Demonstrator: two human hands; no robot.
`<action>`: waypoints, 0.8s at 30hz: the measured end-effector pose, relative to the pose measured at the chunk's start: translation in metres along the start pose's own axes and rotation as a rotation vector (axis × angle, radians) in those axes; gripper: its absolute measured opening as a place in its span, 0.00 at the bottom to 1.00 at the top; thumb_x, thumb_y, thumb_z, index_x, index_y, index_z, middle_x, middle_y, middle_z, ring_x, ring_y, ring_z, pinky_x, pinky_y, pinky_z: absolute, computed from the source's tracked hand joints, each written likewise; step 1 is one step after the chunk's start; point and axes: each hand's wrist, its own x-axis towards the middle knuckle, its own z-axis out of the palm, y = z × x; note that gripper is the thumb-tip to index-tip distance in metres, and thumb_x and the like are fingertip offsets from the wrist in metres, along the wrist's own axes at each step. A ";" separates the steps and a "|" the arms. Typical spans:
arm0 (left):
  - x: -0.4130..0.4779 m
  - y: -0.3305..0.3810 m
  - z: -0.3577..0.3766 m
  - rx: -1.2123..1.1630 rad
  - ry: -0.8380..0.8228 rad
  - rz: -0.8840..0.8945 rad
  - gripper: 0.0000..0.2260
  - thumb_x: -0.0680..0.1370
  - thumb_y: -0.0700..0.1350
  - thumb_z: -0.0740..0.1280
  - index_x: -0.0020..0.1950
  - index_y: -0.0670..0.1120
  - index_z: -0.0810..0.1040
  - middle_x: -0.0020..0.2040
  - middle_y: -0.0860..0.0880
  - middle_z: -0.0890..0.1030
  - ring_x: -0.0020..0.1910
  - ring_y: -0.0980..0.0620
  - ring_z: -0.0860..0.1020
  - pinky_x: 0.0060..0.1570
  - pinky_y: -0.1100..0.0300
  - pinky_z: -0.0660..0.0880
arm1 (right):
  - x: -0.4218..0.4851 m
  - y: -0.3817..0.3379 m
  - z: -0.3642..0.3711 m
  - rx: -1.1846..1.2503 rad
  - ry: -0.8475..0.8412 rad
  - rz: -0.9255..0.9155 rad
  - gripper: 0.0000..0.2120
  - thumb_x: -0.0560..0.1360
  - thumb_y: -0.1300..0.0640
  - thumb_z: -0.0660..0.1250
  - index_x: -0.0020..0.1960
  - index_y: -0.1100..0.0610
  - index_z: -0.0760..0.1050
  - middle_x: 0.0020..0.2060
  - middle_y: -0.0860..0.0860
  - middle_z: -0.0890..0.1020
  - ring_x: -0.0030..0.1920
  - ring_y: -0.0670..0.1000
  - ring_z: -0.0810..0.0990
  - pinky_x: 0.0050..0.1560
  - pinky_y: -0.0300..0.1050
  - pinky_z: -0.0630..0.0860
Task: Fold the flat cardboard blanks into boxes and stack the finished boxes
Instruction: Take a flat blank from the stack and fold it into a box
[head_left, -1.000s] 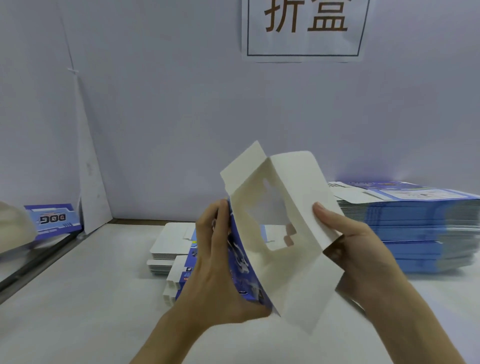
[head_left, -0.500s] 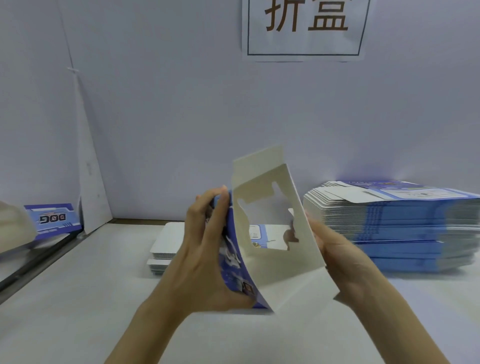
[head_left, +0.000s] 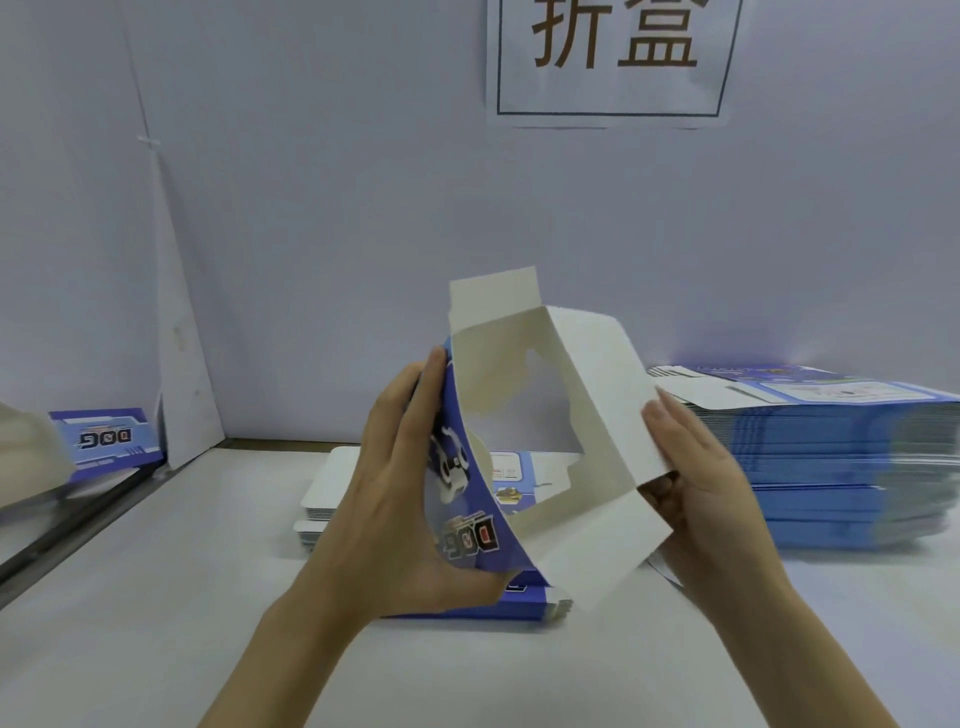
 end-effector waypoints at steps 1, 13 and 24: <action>0.000 0.002 0.001 0.008 -0.014 -0.001 0.57 0.59 0.61 0.76 0.77 0.47 0.46 0.75 0.50 0.57 0.75 0.55 0.58 0.68 0.72 0.60 | -0.001 -0.003 -0.002 -0.017 0.035 -0.065 0.14 0.73 0.52 0.68 0.58 0.50 0.82 0.47 0.56 0.79 0.41 0.53 0.75 0.39 0.44 0.71; -0.003 0.007 0.005 0.275 -0.133 -0.079 0.54 0.58 0.63 0.74 0.77 0.55 0.49 0.72 0.47 0.62 0.68 0.43 0.66 0.60 0.42 0.73 | -0.005 -0.020 -0.005 -0.334 0.218 -0.502 0.11 0.79 0.51 0.64 0.48 0.44 0.86 0.45 0.41 0.86 0.44 0.41 0.82 0.45 0.41 0.79; -0.002 0.005 0.005 0.337 -0.065 0.109 0.48 0.62 0.62 0.70 0.76 0.51 0.51 0.71 0.43 0.61 0.71 0.41 0.65 0.70 0.30 0.55 | -0.005 -0.042 -0.012 0.012 -0.214 0.008 0.13 0.69 0.49 0.68 0.49 0.53 0.85 0.47 0.50 0.85 0.46 0.48 0.83 0.40 0.38 0.80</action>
